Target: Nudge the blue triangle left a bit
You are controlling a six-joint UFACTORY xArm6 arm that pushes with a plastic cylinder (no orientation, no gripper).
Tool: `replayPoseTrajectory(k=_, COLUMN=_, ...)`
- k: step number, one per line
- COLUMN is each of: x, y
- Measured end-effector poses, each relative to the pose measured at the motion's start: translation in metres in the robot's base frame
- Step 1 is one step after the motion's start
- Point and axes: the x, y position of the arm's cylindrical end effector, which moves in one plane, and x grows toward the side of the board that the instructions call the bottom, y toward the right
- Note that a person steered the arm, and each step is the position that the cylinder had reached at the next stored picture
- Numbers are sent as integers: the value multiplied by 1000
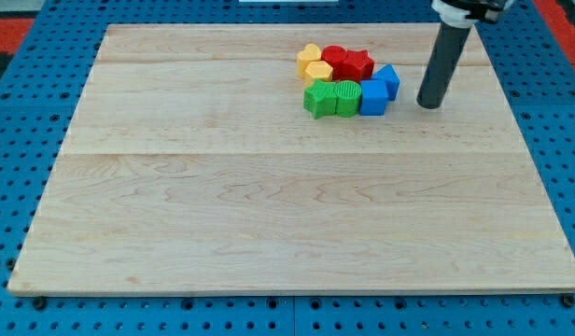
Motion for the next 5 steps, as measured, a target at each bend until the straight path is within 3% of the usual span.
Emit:
replayPoseTrajectory(k=3, x=-23, y=-21)
replayPoseTrajectory(k=5, x=6, y=-30)
